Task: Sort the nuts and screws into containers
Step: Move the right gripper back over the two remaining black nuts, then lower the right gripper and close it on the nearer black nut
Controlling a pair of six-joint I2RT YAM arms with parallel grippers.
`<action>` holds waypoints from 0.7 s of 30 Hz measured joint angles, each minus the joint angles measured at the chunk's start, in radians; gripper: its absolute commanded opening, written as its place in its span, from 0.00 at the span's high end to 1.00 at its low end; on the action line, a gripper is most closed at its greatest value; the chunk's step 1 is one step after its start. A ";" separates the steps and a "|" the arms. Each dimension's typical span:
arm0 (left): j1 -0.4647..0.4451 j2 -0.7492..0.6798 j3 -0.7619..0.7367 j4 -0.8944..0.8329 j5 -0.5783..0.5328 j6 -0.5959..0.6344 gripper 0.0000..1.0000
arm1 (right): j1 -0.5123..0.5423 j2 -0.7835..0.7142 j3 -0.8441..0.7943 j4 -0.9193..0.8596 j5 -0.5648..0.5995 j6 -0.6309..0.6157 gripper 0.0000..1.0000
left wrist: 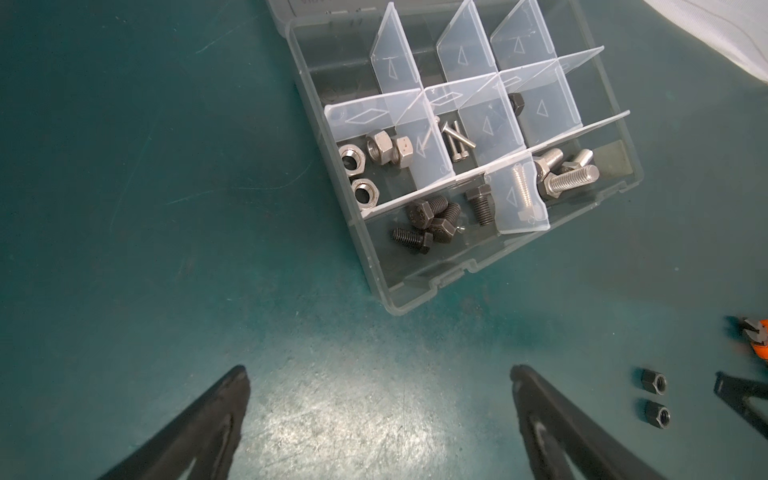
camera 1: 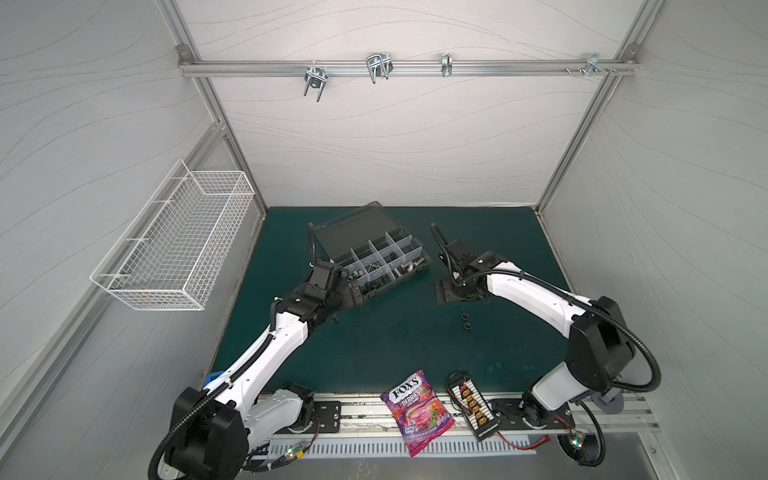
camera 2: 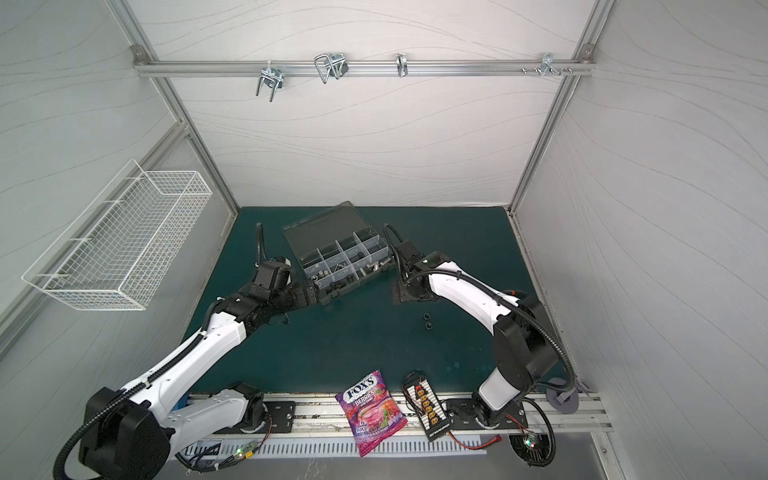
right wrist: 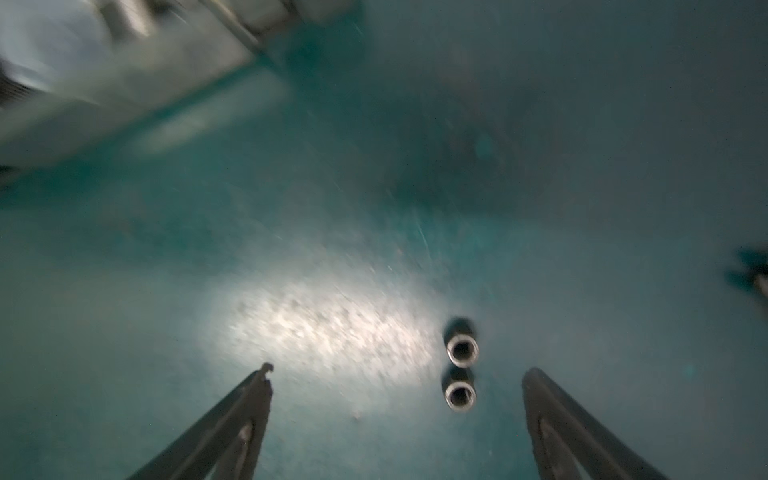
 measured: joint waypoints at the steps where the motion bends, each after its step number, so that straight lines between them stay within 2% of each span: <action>1: 0.000 0.000 0.000 0.000 0.000 0.000 0.01 | -0.007 -0.011 -0.025 -0.001 -0.003 0.005 0.13; 8: 0.000 0.003 0.000 0.000 0.000 0.000 0.01 | -0.045 -0.073 -0.147 -0.010 -0.028 0.027 0.25; 21: 0.000 0.016 0.000 0.000 0.000 0.000 0.01 | -0.056 -0.074 -0.262 0.014 -0.075 0.040 0.40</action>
